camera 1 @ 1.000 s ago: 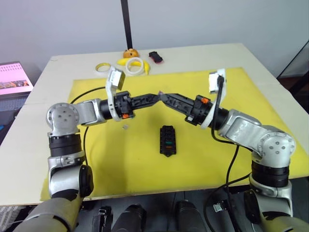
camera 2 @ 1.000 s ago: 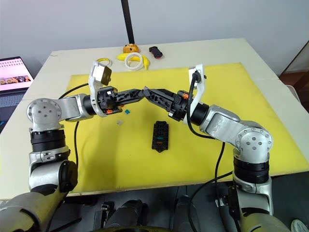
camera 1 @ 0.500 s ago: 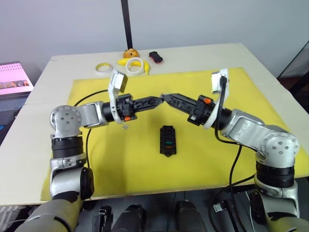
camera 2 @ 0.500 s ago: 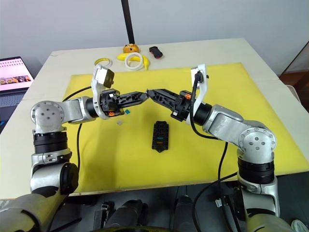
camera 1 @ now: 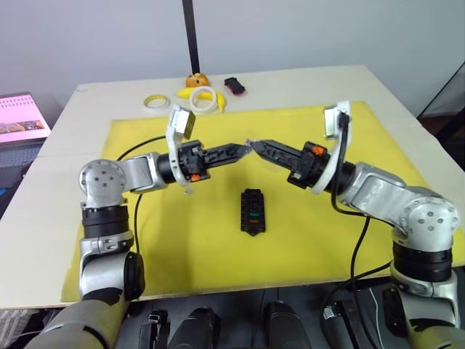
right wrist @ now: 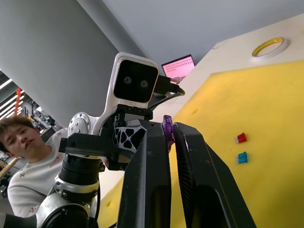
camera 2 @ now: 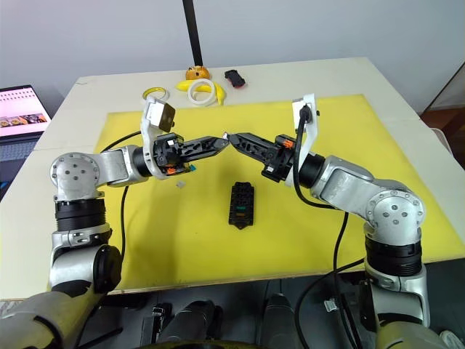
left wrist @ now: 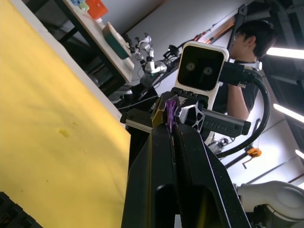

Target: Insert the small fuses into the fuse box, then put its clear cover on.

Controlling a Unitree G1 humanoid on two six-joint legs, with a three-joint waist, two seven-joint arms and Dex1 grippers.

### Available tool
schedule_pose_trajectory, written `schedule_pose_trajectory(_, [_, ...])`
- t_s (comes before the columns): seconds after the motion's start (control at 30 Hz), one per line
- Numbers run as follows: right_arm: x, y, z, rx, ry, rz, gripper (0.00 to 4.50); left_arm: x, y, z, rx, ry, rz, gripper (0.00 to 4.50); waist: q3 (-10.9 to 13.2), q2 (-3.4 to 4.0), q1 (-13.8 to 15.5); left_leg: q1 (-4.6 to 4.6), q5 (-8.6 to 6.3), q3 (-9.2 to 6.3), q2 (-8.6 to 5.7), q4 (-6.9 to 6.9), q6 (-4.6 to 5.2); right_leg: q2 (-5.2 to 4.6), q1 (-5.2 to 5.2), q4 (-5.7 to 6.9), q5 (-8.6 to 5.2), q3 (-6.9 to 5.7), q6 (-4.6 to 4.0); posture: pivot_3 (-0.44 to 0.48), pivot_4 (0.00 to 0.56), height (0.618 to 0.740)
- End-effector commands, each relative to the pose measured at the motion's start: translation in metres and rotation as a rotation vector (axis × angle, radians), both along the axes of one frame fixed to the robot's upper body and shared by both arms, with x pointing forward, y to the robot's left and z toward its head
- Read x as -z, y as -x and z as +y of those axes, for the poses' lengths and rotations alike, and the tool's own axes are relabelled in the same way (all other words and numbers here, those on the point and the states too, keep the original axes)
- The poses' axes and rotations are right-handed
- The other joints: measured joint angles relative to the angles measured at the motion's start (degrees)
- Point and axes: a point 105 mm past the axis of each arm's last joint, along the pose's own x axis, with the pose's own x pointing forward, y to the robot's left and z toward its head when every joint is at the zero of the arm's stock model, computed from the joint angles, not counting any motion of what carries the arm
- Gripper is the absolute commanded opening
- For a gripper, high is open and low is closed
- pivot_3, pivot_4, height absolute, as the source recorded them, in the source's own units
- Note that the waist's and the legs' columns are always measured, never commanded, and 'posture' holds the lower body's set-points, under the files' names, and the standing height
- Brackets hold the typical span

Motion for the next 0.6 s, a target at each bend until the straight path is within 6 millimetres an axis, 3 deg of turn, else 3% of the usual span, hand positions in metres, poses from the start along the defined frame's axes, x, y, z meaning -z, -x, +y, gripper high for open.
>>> schedule_pose_trajectory(0.03, [-0.0117,0.0098,0.0041,-0.053,-0.026,-0.044,0.3,-0.0126,-0.0002,0.0013,-0.007,0.026,-0.045,0.0,0.0,0.0,0.02,0.0,0.0,0.0,0.0,0.0,0.0,0.0,0.0,0.0,0.0,0.0,0.0,0.0,0.15,0.74])
schedule_pose_trajectory(0.6, [-0.0136,0.0193,0.0081,-0.116,-0.032,-0.033,0.3,-0.0111,-0.0009,-0.0043,0.004,0.008,-0.058,0.0,0.0,0.0,0.02,0.0,0.0,0.0,0.0,0.01,0.0,0.0,0.01,0.0,0.0,0.0,0.0,0.0,0.15,0.74])
